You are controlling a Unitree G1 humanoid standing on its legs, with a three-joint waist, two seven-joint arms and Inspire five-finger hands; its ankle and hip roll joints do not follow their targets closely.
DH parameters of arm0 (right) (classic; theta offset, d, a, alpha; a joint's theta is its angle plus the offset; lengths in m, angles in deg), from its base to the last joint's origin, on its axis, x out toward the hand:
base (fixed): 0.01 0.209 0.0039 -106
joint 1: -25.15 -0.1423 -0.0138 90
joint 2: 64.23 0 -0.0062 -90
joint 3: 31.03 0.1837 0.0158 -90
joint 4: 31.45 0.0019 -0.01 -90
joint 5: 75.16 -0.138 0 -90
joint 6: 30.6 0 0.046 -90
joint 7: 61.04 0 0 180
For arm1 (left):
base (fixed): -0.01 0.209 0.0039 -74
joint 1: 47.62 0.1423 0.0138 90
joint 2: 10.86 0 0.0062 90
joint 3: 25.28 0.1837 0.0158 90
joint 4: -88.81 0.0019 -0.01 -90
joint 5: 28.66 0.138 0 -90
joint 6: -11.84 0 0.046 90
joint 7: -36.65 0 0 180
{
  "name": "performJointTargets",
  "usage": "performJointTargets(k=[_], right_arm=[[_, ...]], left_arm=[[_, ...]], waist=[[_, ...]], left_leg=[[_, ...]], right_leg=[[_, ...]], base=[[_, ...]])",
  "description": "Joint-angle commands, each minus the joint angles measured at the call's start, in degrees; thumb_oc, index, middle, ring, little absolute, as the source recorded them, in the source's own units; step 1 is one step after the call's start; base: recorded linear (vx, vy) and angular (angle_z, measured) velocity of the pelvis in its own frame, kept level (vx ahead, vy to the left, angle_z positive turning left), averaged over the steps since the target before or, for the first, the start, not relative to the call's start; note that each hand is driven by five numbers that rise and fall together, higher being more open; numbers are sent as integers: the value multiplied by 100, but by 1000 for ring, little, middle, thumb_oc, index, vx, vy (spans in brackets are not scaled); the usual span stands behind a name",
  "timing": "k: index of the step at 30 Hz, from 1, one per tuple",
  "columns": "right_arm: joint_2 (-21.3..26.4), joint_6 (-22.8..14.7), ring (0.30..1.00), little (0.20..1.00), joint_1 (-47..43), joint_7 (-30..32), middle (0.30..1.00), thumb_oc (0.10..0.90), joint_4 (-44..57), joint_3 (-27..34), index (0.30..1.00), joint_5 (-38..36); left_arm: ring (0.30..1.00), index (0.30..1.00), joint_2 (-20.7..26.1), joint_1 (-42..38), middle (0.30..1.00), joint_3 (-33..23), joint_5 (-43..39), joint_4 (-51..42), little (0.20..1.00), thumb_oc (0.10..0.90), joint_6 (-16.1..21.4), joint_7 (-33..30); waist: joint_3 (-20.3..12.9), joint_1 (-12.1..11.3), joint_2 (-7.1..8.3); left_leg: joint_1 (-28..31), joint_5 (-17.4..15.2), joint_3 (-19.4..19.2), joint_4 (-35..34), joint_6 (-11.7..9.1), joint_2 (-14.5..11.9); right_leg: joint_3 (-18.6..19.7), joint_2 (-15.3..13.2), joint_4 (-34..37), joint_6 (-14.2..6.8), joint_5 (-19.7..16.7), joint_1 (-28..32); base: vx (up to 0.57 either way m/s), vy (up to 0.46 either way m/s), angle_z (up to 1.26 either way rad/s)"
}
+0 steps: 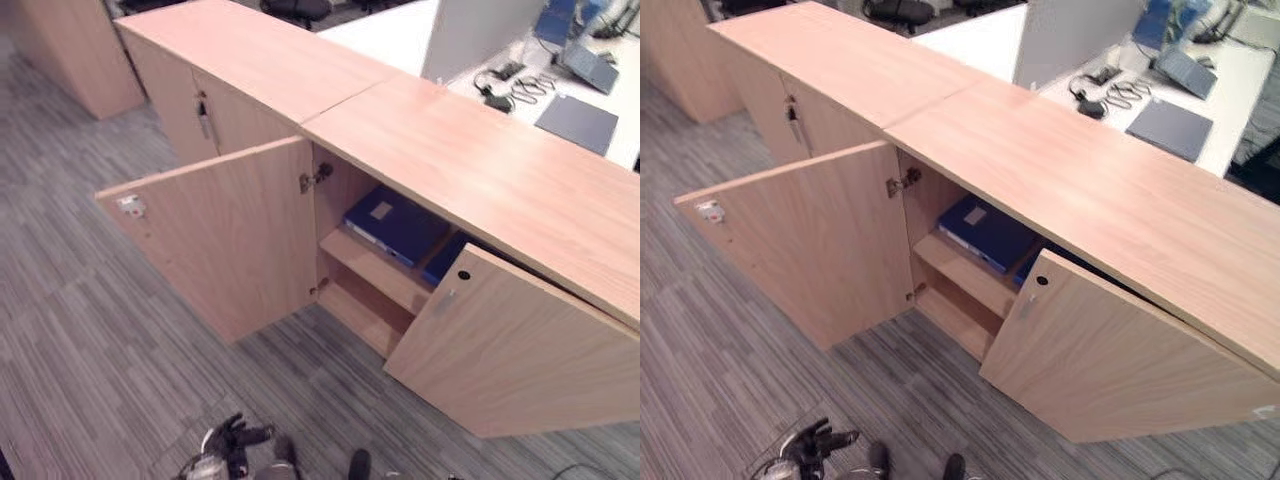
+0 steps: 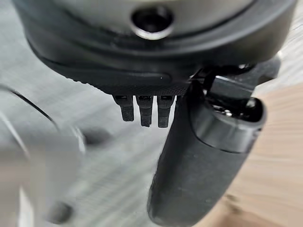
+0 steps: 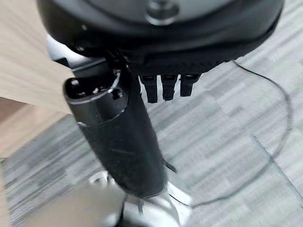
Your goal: Put the empty folder in the office cabinet
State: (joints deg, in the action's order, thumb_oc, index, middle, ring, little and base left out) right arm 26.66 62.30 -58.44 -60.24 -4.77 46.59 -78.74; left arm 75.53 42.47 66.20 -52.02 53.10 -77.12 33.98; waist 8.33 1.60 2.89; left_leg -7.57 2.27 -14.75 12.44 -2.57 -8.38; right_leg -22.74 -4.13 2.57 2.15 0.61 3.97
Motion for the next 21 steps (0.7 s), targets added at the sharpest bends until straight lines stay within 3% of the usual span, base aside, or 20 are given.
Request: performJointTargets(k=[1,4,6,7,10,14,18,19,20,21], right_arm=[[226,-48,900,900,-233,-47,900,800,-70,74,900,10],[325,-16,900,900,-292,-12,900,800,-173,134,900,89],[339,-4,900,900,-285,8,900,800,-171,155,900,91],[391,-10,900,900,-292,2,900,800,-106,187,900,110],[473,-16,900,900,-263,-5,900,800,-62,255,900,126],[600,0,900,900,-213,48,900,800,-342,536,900,112],[618,19,900,900,-130,-16,900,800,-400,569,900,249],[630,21,900,900,-83,-45,900,800,-419,616,900,326],[637,34,900,900,-50,-16,900,800,-432,766,900,302],[607,36,900,900,-35,-27,900,800,-401,822,900,262]], left_arm=[[900,900,697,142,900,-311,-334,-178,900,800,200,21],[900,900,811,28,900,-443,-493,-129,900,800,206,-46],[900,900,844,31,900,-469,-553,-256,900,800,216,-90],[900,900,916,3,900,-534,-623,-251,900,800,216,-108],[900,900,940,31,900,-627,-728,-284,900,800,249,-156],[900,900,1060,-4,900,-733,-831,-123,900,800,328,-220],[900,900,1106,-70,900,-791,-865,-50,900,800,378,-237],[900,900,1118,-78,900,-798,-843,-63,900,800,402,-252],[900,900,1207,-114,900,-820,-704,-77,900,800,422,-316],[900,900,1255,-111,900,-827,-632,-189,900,800,413,-370]], waist=[[1,-217,19],[-2,-271,-58],[24,-291,-82],[33,-307,-200],[6,-314,-330],[9,-285,-560],[-50,-264,-669],[-88,-268,-698],[-153,-242,-704],[-161,-232,-670]], left_leg=[[148,-153,342,-528,-56,67],[5,483,556,-1109,-229,-313],[-2,595,566,-1258,-258,-438],[106,796,580,-1609,-346,-652],[42,938,736,-1744,-452,-826],[-165,1151,1113,-1744,-749,-1188],[-30,1148,1072,-1744,-800,-1149],[39,1040,1004,-1744,-808,-1093],[153,811,900,-1715,-744,-873],[199,724,846,-1703,-703,-767]], right_leg=[[687,15,-275,-631,336,-254],[658,-56,-269,-639,467,-175],[659,-95,-325,-641,530,-148],[732,-132,-499,-667,661,-138],[814,-173,-623,-671,754,-138],[1010,-564,-1004,-869,962,-92],[1045,-697,-1012,-996,923,-13],[1068,-826,-1001,-1098,880,26],[1076,-1150,-933,-1294,688,73],[1116,-1274,-913,-1347,599,29]], base=[[44,23,32],[70,51,35],[109,103,2],[132,144,11],[123,221,3],[181,428,16],[138,323,-20],[183,495,-14],[214,612,-13],[177,580,-14]])
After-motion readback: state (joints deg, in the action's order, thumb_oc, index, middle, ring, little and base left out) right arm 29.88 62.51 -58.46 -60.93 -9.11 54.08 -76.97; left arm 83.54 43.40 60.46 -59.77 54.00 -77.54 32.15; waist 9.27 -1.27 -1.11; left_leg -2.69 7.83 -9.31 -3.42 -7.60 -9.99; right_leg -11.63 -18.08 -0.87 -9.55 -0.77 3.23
